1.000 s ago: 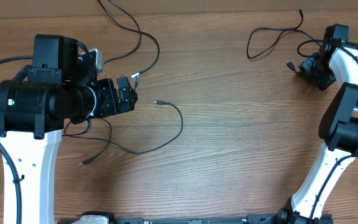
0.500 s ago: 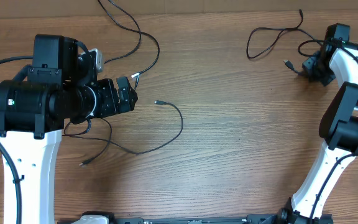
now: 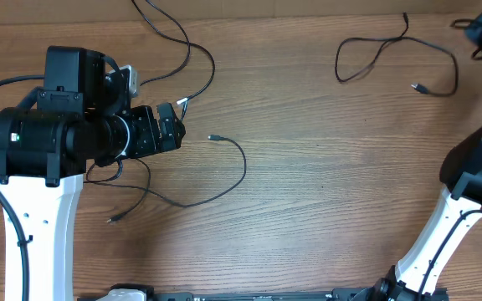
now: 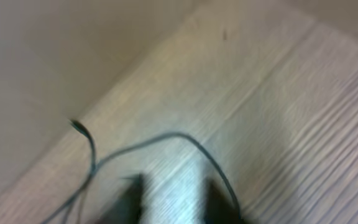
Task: Untangle cables
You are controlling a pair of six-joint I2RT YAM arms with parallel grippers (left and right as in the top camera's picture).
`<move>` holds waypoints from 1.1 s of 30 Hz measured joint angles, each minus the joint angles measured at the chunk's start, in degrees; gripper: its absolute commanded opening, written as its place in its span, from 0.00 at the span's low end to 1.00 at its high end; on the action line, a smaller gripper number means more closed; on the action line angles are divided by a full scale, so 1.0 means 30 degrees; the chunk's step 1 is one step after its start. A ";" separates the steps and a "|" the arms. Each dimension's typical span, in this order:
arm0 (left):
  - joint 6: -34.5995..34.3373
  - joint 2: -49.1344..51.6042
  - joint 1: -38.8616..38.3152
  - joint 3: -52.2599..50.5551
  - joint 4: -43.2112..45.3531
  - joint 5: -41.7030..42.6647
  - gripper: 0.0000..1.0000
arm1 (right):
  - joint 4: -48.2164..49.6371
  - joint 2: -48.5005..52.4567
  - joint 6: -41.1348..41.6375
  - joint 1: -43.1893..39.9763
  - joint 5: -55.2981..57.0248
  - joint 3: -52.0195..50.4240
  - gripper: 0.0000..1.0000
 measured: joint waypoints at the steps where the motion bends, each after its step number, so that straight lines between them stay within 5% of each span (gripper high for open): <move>1: 0.0000 0.0000 0.0000 0.0000 -0.0007 0.0000 0.99 | -0.0131 -0.0080 -0.0204 0.0000 0.0007 0.0189 0.99; 8: 0.0000 0.0000 0.0000 0.0007 -0.0007 0.0000 1.00 | -0.1319 -0.0131 -0.0991 0.0022 -0.2929 -0.0262 0.86; 15: 0.0000 0.0000 0.0000 0.0007 0.0000 0.0000 1.00 | -0.1129 -0.0131 -0.1151 0.0918 -0.8247 -0.2739 0.90; 25: 0.0000 0.0000 0.0000 0.0000 -0.0007 0.0000 1.00 | 0.0503 -0.0117 -0.1100 0.4954 -0.7257 -0.6688 0.93; 33: 0.0000 0.0000 0.0000 0.0007 0.0000 0.0000 1.00 | 0.1858 -0.0117 0.0991 0.5909 -0.4422 -0.8320 0.63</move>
